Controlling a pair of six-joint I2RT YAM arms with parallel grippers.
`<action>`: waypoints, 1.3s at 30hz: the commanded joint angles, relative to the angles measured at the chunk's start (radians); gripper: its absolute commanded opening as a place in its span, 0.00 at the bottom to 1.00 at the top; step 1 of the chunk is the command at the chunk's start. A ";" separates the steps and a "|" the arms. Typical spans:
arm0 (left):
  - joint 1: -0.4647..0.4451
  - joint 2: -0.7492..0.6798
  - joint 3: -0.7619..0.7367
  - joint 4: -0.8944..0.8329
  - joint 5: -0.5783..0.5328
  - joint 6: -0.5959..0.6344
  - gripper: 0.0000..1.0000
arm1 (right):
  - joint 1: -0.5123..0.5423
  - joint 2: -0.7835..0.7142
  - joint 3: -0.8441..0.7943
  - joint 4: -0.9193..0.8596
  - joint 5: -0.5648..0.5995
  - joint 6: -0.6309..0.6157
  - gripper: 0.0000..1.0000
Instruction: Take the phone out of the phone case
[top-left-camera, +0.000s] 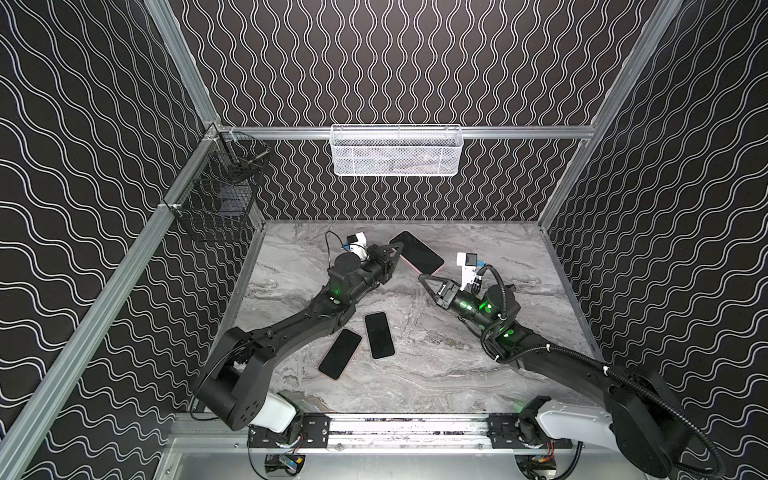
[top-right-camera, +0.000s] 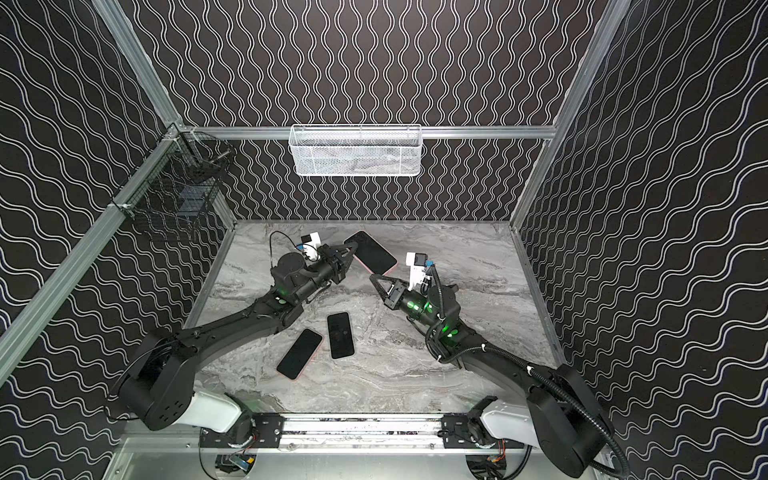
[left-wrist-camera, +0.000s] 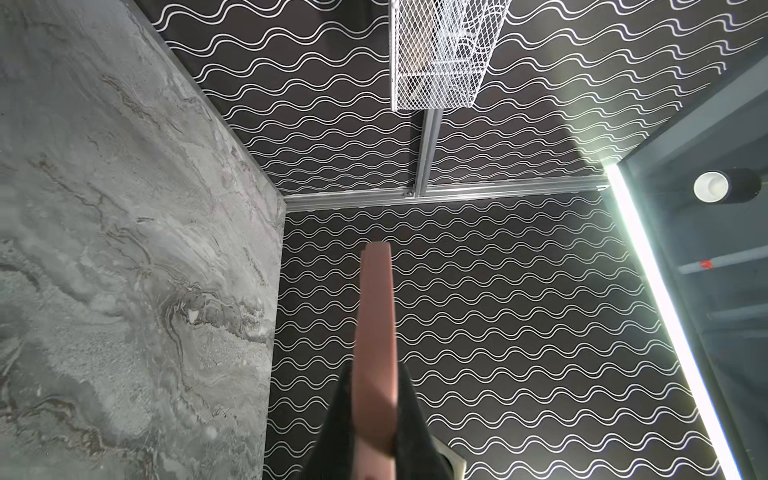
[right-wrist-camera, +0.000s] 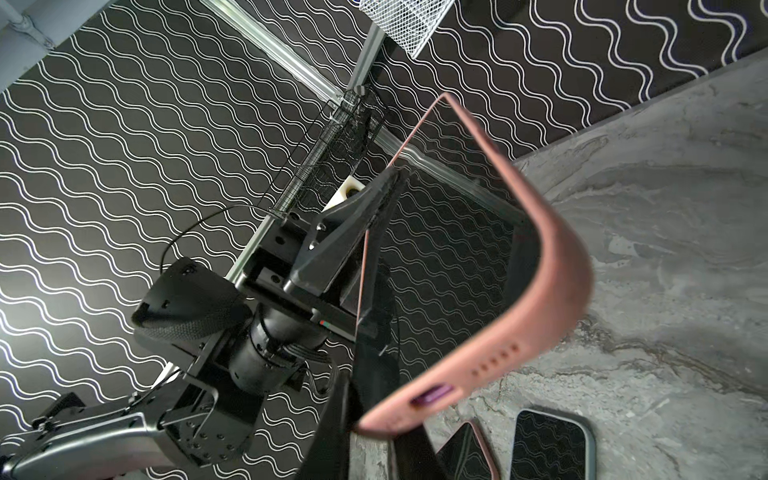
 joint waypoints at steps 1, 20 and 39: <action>-0.005 -0.005 0.019 0.026 0.028 -0.037 0.00 | 0.001 -0.003 -0.011 -0.057 0.085 -0.110 0.14; -0.014 0.011 0.053 0.085 0.056 -0.123 0.00 | 0.010 0.022 -0.068 -0.004 0.110 -0.161 0.17; -0.011 0.008 0.079 0.038 0.081 -0.062 0.00 | 0.010 0.018 -0.085 0.015 0.090 -0.157 0.22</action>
